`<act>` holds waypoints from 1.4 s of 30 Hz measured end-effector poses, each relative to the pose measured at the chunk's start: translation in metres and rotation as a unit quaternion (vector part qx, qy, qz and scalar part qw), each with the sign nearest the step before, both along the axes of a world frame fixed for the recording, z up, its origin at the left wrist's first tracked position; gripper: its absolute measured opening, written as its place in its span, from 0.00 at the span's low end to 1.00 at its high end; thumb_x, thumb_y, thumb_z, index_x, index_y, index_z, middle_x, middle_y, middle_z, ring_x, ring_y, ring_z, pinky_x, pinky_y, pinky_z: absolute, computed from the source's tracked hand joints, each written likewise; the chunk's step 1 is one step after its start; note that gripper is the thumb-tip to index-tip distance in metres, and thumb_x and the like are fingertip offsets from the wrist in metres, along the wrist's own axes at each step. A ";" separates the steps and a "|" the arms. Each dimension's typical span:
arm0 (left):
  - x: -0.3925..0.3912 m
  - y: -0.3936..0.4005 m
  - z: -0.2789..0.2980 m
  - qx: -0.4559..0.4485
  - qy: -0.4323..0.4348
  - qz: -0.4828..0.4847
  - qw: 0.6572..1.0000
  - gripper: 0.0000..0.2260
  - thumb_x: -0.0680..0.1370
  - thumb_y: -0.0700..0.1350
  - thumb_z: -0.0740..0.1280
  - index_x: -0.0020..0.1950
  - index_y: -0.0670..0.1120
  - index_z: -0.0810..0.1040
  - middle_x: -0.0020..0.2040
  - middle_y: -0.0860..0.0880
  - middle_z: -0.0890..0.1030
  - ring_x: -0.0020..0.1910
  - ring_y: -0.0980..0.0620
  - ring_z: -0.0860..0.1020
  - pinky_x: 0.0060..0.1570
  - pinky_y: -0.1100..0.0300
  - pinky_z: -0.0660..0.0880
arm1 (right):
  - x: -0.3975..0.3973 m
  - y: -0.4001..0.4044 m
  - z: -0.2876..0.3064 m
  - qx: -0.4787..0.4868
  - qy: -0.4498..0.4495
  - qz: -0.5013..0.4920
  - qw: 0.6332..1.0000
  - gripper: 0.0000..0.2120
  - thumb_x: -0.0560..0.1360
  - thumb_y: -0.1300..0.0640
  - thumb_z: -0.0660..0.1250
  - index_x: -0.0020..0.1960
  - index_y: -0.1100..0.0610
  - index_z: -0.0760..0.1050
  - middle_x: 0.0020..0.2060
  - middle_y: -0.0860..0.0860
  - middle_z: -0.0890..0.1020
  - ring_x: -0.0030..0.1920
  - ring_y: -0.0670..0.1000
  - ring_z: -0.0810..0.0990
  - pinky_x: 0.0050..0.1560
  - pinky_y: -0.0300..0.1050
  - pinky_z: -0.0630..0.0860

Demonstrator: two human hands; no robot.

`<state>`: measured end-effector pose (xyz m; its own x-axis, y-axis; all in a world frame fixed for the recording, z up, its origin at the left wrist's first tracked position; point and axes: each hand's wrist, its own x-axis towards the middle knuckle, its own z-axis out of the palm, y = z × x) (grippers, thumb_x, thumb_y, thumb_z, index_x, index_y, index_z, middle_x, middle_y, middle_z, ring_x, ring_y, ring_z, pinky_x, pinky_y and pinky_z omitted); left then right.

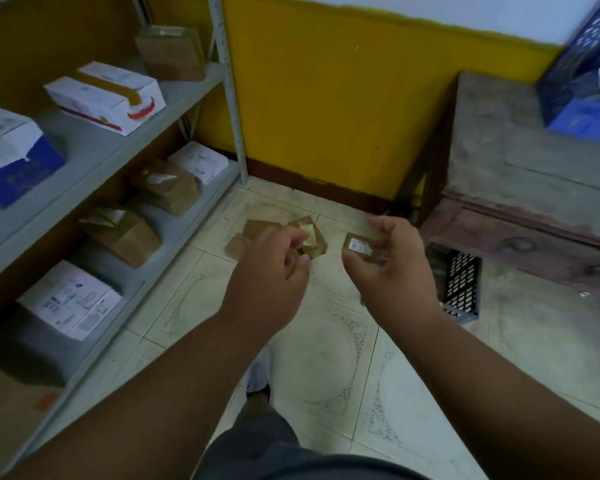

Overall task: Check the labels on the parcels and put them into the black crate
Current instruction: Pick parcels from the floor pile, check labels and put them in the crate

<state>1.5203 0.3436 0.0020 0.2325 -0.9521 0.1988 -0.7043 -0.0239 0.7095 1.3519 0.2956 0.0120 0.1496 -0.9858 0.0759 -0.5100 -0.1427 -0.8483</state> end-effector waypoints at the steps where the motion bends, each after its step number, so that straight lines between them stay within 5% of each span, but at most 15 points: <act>1: 0.008 -0.020 -0.005 0.008 -0.001 -0.009 1.000 0.12 0.78 0.44 0.65 0.62 0.51 0.76 0.52 0.56 0.75 0.47 0.61 0.74 0.45 0.72 0.71 | 0.009 -0.018 -0.003 0.004 0.007 -0.004 1.000 0.25 0.72 0.48 0.73 0.64 0.39 0.65 0.59 0.44 0.72 0.53 0.49 0.80 0.47 0.57 0.83; 5: 0.043 -0.116 -0.010 0.032 0.008 -0.058 0.998 0.11 0.79 0.43 0.65 0.61 0.50 0.77 0.51 0.55 0.75 0.46 0.61 0.74 0.42 0.74 0.69 | 0.037 -0.095 0.000 -0.005 0.038 -0.034 0.999 0.27 0.73 0.50 0.74 0.69 0.47 0.68 0.61 0.46 0.71 0.57 0.44 0.75 0.57 0.43 0.77; 8: 0.064 -0.191 -0.002 0.035 0.008 -0.104 0.994 0.11 0.79 0.43 0.64 0.61 0.52 0.76 0.52 0.56 0.75 0.47 0.61 0.74 0.42 0.75 0.69 | 0.054 -0.151 0.003 0.005 0.047 -0.063 0.997 0.27 0.73 0.50 0.74 0.69 0.48 0.68 0.62 0.46 0.71 0.57 0.41 0.72 0.53 0.32 0.70; 12: 0.075 -0.278 0.010 0.032 -0.010 -0.175 0.984 0.12 0.80 0.44 0.64 0.62 0.53 0.75 0.53 0.56 0.75 0.46 0.58 0.76 0.44 0.62 0.76 | 0.065 -0.213 0.002 0.009 0.042 -0.105 0.994 0.27 0.73 0.51 0.74 0.69 0.49 0.68 0.62 0.45 0.71 0.56 0.41 0.72 0.50 0.27 0.67; 14: 0.072 -0.315 0.009 0.035 -0.016 -0.204 0.978 0.12 0.80 0.44 0.65 0.62 0.54 0.75 0.52 0.57 0.75 0.45 0.60 0.75 0.42 0.64 0.75 | 0.066 -0.240 -0.001 0.019 0.039 -0.125 0.991 0.27 0.74 0.51 0.74 0.70 0.50 0.68 0.61 0.45 0.70 0.54 0.38 0.71 0.46 0.24 0.67; 27: 0.048 -0.577 -0.066 0.134 -0.074 -0.250 0.956 0.14 0.81 0.46 0.63 0.66 0.51 0.74 0.58 0.54 0.74 0.52 0.58 0.73 0.48 0.61 0.71 | 0.066 -0.523 -0.113 0.120 -0.026 -0.232 0.965 0.20 0.75 0.54 0.71 0.66 0.53 0.72 0.60 0.50 0.72 0.55 0.48 0.74 0.49 0.42 0.70; 32: 0.045 -0.686 -0.174 0.179 -0.063 -0.233 0.954 0.13 0.81 0.46 0.62 0.65 0.52 0.74 0.58 0.54 0.75 0.50 0.58 0.73 0.49 0.59 0.74 | 0.073 -0.625 -0.216 0.186 -0.006 -0.272 0.944 0.22 0.77 0.50 0.69 0.69 0.53 0.72 0.64 0.51 0.73 0.56 0.46 0.74 0.51 0.41 0.70; 38: 0.020 -0.762 -0.373 0.236 -0.028 -0.232 0.943 0.12 0.81 0.48 0.63 0.64 0.54 0.74 0.57 0.55 0.76 0.51 0.56 0.75 0.46 0.62 0.71 | 0.076 -0.665 -0.406 0.231 0.021 -0.335 0.913 0.23 0.77 0.45 0.68 0.69 0.50 0.71 0.65 0.51 0.75 0.59 0.50 0.77 0.58 0.46 0.74; 42: 0.005 -0.761 -0.512 0.280 -0.031 -0.254 0.925 0.13 0.80 0.46 0.64 0.64 0.55 0.74 0.57 0.55 0.76 0.47 0.59 0.74 0.39 0.71 0.65 | 0.068 -0.655 -0.541 0.279 0.009 -0.345 0.896 0.20 0.77 0.53 0.69 0.68 0.49 0.70 0.62 0.49 0.77 0.57 0.48 0.78 0.55 0.44 0.77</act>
